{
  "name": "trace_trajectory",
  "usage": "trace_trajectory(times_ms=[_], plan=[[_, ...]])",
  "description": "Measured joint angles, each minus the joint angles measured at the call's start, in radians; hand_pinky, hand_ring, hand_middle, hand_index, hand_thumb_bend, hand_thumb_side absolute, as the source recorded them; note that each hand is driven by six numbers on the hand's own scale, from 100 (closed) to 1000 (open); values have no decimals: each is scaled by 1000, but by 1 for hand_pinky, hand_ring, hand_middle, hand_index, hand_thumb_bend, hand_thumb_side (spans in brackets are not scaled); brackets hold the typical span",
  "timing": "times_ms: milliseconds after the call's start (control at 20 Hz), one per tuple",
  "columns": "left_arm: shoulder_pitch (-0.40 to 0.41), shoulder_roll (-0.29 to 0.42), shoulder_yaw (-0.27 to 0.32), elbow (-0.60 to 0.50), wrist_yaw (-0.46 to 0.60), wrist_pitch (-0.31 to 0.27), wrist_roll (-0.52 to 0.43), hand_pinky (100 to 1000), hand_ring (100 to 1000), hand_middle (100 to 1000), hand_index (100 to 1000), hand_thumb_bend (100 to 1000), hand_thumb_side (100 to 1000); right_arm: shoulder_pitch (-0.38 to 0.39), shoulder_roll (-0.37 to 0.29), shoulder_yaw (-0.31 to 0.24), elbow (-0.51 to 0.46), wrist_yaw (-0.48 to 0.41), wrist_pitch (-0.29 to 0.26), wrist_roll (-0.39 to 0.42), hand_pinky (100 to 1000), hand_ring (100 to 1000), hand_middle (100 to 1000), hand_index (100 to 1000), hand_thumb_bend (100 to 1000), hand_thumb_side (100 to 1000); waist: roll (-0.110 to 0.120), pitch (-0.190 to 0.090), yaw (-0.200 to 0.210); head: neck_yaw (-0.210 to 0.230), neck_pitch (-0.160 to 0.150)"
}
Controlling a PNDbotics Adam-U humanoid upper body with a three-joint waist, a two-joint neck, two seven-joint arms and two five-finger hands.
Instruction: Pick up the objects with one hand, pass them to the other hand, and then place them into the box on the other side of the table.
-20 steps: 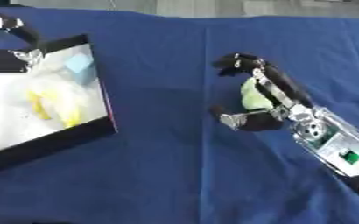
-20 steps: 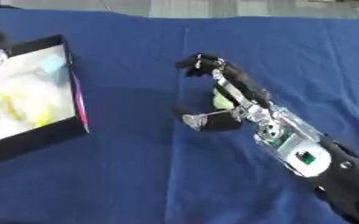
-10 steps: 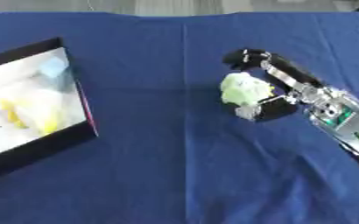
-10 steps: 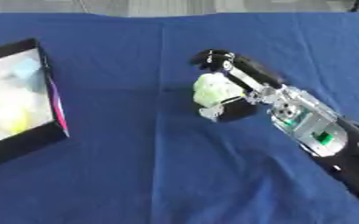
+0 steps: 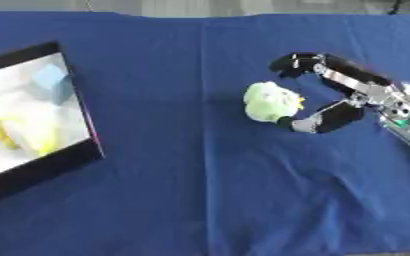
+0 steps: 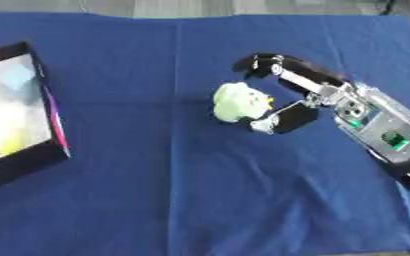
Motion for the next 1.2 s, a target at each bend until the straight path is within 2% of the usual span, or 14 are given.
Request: trace_trajectory(times_ms=[200,250,350,700,900,1200], plan=[[0,0,2,-25,5,16,-1,1000,834,614,692,100,641,23,-14,-31,0,6,26,-11,807,825,899,902,579,346,-8,1,7,-31,-1],[0,0,2,-29,5,19,-2,1000,834,614,692,100,641,26,-17,-38,0,5,35,-19,805,824,899,901,447,322,-10,5,9,-37,-1],[0,0,2,-34,7,24,-3,1000,836,617,698,100,639,30,-23,-47,0,-4,59,-36,804,824,897,901,576,342,-14,14,14,-48,-3],[-7,-9,2,-69,17,37,-9,1000,834,603,684,100,636,34,-31,-62,-1,-3,138,-62,804,824,891,896,578,374,-19,38,34,-79,-19],[-11,-9,2,-86,18,42,-14,1000,833,599,680,100,639,41,-31,-67,-1,33,165,-70,811,827,889,888,530,373,-19,60,41,-88,-29],[-19,-9,2,-95,18,47,-13,1000,832,597,679,100,642,44,-23,-66,-1,86,198,-52,811,823,881,877,506,382,-19,84,47,-92,-39]])
